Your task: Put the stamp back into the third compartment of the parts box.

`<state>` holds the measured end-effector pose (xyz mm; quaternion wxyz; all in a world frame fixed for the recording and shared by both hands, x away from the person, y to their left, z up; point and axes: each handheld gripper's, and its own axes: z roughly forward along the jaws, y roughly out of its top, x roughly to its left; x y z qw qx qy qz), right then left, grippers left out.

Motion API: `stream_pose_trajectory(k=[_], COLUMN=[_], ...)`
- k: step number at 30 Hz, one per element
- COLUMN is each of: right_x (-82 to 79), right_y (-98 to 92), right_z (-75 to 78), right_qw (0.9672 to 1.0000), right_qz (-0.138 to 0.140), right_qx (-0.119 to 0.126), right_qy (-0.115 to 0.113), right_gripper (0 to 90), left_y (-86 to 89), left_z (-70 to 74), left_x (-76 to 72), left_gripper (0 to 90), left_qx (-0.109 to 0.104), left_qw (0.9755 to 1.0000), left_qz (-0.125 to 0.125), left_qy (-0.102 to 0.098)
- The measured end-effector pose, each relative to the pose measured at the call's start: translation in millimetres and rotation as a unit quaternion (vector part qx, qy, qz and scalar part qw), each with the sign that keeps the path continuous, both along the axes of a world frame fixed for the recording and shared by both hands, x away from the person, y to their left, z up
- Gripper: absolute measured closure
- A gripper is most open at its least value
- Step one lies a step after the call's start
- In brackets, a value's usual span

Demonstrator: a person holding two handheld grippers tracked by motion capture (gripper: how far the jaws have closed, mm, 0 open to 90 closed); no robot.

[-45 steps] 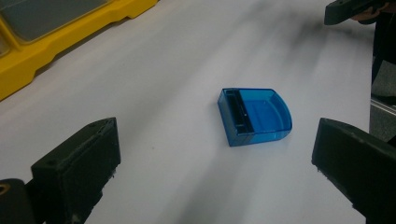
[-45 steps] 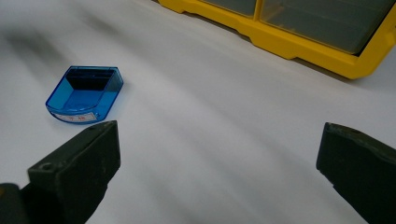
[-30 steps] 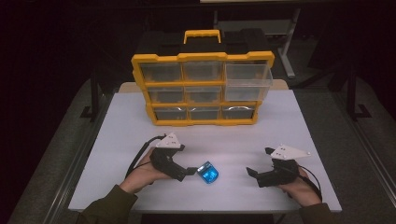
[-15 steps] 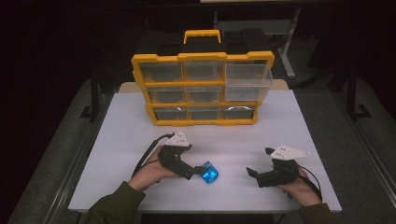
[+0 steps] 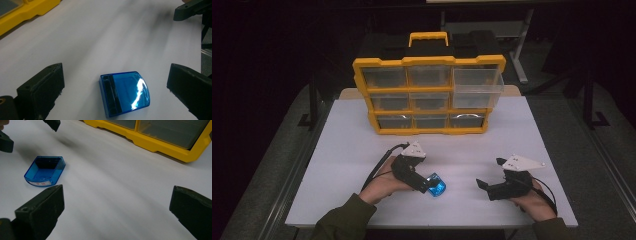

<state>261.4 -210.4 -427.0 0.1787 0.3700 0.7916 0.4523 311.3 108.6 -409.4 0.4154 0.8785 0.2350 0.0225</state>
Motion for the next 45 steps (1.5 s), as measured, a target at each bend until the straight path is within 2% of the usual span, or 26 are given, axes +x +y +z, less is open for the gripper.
stream_pose_trajectory(k=[3,6,8,15,16,17,18,22,24,25,26,28,31,34,42,45], right_x=[0.0,-0.2,-0.4,-0.1,0.4,0.3,0.3,0.0,0.1,0.1,0.1,0.0,0.1,-0.1,0.1,0.2], right_y=[0.4,0.4,1.3,2.3,1.8,1.7,1.7,2.0,2.0,2.1,2.0,1.9,1.6,1.7,1.6,1.5], right_z=[0.1,0.1,-0.1,-0.9,-1.0,-0.9,-1.0,-1.2,-1.2,-1.2,-1.2,-1.2,-1.2,-1.4,-1.2,-1.2], right_qw=[1.0,1.0,1.0,0.9999,1.0,1.0,0.9999,0.9999,0.9999,0.9999,0.9999,0.9999,0.9999,0.9999,0.9999,0.9999], right_qz=[-0.001,0.001,0.002,0.004,0.004,0.004,0.004,0.003,0.003,0.003,0.004,0.004,0.003,0.002,0.003,0.004], right_qx=[-0.001,-0.003,-0.003,-0.01,-0.009,-0.009,-0.009,-0.01,-0.01,-0.01,-0.011,-0.011,-0.012,-0.013,-0.014,-0.014], right_qy=[0.002,0.001,0.002,0.0,-0.002,-0.002,-0.002,0.001,0.0,0.001,0.0,0.0,0.0,0.002,0.001,0.0], right_gripper=[0.0,0.0,0.0,0.0,0.0,0.0,0.0,0.0,0.0,0.0,0.0,0.0,0.0,0.0,0.0,0.0], left_y=[-6.0,-11.8,-13.5,-20.8,-20.6,-22.1,-22.0,-24.9,-25.0,-25.0,-25.1,-25.9,-25.3,-25.3,-26.3,-28.1], left_z=[-3.5,-8.2,-11.0,-20.2,-20.9,-22.5,-23.0,-26.5,-27.2,-27.4,-27.7,-28.7,-28.8,-29.5,-31.0,-32.1], left_x=[-1.0,-3.8,-4.1,-7.2,-6.6,-7.5,-7.3,-9.1,-8.8,-9.4,-9.7,-10.3,-10.3,-11.0,-12.3,-14.1], left_gripper=[1.2,1.1,1.2,1.1,1.2,1.2,1.2,1.2,1.2,1.8,6.0,6.4,7.7,13.5,17.8,20.2], left_qx=[0.009,0.005,0.019,0.027,0.035,0.032,0.039,0.043,0.055,0.057,0.056,0.054,0.066,0.067,0.083,0.081], left_qw=[0.9999,1.0,0.9998,0.9995,0.9993,0.9994,0.9991,0.999,0.9984,0.9982,0.9983,0.9984,0.9977,0.9976,0.9964,0.9966], left_qz=[-0.007,0.0,-0.008,-0.003,-0.009,-0.005,-0.008,-0.005,-0.012,-0.013,-0.013,-0.009,-0.011,-0.007,-0.007,-0.003], left_qy=[0.0,0.007,0.006,0.013,0.011,0.014,0.012,0.013,0.01,0.012,0.012,0.015,0.015,0.013,0.011,0.014])
